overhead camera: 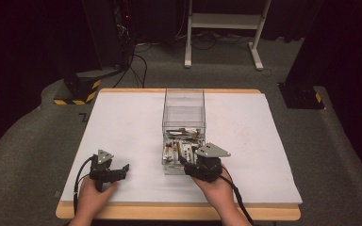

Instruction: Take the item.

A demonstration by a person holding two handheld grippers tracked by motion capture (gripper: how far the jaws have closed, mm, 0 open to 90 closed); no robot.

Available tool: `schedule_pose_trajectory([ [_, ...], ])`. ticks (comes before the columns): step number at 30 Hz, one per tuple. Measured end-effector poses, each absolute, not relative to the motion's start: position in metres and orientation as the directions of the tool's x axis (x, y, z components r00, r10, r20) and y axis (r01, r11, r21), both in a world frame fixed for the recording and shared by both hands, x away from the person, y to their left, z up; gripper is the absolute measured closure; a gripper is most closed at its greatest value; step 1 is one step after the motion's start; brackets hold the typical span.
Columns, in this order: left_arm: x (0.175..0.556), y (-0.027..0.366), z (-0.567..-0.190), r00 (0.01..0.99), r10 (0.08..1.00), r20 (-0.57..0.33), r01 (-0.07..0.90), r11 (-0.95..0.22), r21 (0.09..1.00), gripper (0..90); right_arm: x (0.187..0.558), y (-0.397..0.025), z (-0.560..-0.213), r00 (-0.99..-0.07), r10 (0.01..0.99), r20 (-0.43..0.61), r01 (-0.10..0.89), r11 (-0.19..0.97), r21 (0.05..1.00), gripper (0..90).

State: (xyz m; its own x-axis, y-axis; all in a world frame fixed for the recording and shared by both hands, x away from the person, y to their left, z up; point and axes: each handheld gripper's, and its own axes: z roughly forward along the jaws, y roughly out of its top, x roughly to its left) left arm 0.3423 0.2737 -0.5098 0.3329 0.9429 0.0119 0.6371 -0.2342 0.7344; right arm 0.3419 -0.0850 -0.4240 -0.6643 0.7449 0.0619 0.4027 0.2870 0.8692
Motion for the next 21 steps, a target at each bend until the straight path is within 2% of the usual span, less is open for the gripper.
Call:
schedule_pose_trajectory([
  [8,0.342,0.274,-0.51,0.333,0.943,0.012,0.637,-0.234,0.734,13.7,0.34,-0.078,-0.427,-0.669,0.74,0.067,0.415,0.297,0.86,55.4],
  [21,0.342,0.274,-0.51,0.333,0.943,0.012,0.637,-0.234,0.734,13.7,0.346,-0.069,-0.434,-0.668,0.742,0.059,0.445,0.335,0.831,66.4],
])
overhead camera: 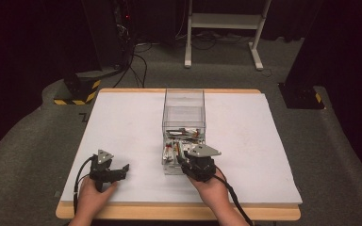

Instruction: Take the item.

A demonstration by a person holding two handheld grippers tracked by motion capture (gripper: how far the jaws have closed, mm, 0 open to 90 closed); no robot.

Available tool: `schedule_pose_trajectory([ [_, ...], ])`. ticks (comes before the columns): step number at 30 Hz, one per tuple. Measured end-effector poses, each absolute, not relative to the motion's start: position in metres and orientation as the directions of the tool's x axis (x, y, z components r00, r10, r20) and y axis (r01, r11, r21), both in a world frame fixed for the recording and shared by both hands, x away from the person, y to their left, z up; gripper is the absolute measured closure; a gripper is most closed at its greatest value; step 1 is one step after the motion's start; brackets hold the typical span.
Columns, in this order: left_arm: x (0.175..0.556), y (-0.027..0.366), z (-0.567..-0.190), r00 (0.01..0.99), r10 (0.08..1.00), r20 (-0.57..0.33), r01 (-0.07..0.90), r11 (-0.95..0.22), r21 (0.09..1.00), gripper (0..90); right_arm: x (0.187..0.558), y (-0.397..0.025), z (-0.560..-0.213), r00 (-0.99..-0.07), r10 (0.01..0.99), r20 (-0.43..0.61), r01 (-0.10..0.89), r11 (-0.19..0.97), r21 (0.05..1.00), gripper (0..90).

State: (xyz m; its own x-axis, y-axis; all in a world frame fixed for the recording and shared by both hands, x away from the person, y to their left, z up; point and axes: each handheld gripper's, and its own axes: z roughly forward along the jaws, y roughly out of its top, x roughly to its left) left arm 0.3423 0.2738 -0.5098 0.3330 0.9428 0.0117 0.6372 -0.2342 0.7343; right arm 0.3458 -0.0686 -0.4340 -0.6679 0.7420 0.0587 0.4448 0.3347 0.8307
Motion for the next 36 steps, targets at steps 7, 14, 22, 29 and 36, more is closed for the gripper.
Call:
schedule_pose_trajectory([
  [7,0.342,0.274,-0.51,0.333,0.943,0.012,0.637,-0.234,0.734,13.7,0.35,-0.065,-0.433,-0.691,0.721,0.053,0.445,0.367,0.817,77.7],
  [14,0.342,0.274,-0.51,0.333,0.943,0.012,0.637,-0.235,0.734,13.7,0.351,-0.067,-0.432,-0.69,0.72,0.07,0.446,0.347,0.825,86.0],
  [22,0.342,0.274,-0.51,0.333,0.943,0.011,0.637,-0.234,0.734,13.7,0.348,-0.073,-0.43,-0.69,0.72,0.078,0.423,0.312,0.851,86.7],
  [29,0.342,0.273,-0.51,0.331,0.944,0.009,0.636,-0.23,0.736,13.7,0.348,-0.081,-0.434,-0.697,0.71,0.103,0.418,0.285,0.863,87.1],
  [36,0.342,0.273,-0.51,0.331,0.944,0.01,0.636,-0.231,0.736,13.7,0.347,-0.087,-0.432,-0.711,0.697,0.091,0.387,0.28,0.879,87.4],
])
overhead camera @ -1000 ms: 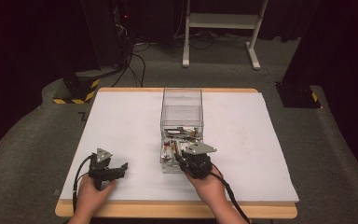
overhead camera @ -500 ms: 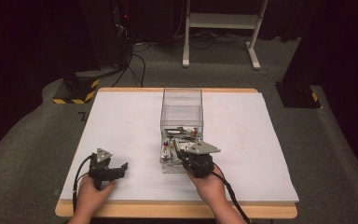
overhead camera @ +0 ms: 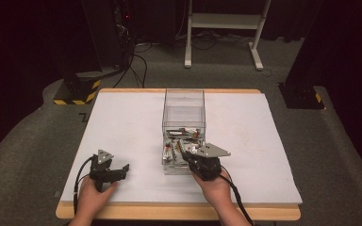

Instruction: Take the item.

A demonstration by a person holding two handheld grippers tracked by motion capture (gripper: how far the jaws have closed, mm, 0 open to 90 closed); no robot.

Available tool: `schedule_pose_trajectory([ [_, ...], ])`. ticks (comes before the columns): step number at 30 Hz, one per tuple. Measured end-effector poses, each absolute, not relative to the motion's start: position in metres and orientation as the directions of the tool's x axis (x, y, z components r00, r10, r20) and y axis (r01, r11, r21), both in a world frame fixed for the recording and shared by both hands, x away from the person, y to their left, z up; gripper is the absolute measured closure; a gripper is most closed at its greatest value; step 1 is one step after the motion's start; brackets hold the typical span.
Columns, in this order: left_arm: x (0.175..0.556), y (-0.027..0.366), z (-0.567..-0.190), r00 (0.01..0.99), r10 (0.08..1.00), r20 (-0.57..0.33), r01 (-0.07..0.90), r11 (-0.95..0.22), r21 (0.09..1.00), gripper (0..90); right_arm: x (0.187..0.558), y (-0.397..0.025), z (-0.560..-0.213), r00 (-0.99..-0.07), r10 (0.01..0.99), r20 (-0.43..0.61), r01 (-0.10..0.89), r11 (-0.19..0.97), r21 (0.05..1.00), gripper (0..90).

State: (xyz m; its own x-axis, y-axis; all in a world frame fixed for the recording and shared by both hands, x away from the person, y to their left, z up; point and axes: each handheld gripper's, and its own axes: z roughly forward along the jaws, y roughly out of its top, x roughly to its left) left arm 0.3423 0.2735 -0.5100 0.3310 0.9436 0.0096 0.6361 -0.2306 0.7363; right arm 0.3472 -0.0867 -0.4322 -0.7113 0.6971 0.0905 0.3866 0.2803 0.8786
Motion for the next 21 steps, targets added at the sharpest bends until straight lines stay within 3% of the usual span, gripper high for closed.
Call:
schedule_pose_trajectory([
  [21,0.3423,0.2734,-0.51,0.331,0.944,0.01,0.636,-0.23,0.737,13.8,0.345,-0.0969,-0.4253,-0.686,0.722,0.083,0.357,0.234,0.904,87.7],
])
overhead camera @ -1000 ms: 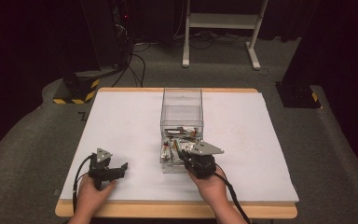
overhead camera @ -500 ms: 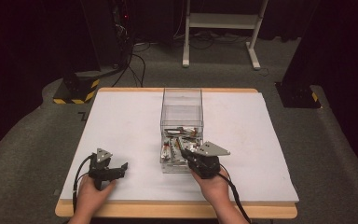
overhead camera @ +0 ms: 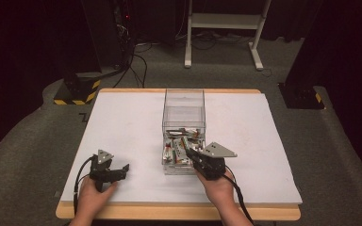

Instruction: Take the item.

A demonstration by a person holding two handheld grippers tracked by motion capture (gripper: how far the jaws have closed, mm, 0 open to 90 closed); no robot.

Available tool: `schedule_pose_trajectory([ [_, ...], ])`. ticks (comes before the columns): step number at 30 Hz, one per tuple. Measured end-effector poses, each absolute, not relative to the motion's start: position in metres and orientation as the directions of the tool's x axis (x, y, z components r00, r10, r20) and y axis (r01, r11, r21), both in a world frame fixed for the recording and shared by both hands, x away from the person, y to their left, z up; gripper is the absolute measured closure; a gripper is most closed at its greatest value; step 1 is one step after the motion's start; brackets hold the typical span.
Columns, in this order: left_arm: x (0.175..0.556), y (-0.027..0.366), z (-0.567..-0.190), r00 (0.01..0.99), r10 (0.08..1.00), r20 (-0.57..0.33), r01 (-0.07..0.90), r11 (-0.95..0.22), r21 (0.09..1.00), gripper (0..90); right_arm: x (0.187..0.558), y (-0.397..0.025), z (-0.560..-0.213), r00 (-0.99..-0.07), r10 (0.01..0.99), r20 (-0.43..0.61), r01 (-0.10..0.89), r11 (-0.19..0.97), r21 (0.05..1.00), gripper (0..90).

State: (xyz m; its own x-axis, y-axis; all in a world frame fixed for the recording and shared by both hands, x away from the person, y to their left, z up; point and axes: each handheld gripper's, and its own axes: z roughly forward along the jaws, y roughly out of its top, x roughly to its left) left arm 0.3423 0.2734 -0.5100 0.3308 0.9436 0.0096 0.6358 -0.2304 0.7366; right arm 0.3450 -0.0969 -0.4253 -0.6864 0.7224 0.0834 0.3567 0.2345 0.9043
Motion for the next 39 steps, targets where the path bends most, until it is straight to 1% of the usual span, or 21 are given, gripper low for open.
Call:
schedule_pose_trajectory([
  [33,0.342,0.273,-0.51,0.331,0.944,0.01,0.636,-0.23,0.737,13.7,0.342,-0.113,-0.412,-0.671,0.738,0.074,0.295,0.174,0.94,88.1],
  [37,0.342,0.273,-0.51,0.331,0.944,0.01,0.636,-0.23,0.737,13.7,0.342,-0.115,-0.41,-0.66,0.747,0.081,0.296,0.16,0.942,88.2],
  [39,0.342,0.273,-0.51,0.331,0.944,0.009,0.636,-0.23,0.737,13.7,0.341,-0.117,-0.409,-0.65,0.757,0.067,0.288,0.164,0.944,88.3],
])
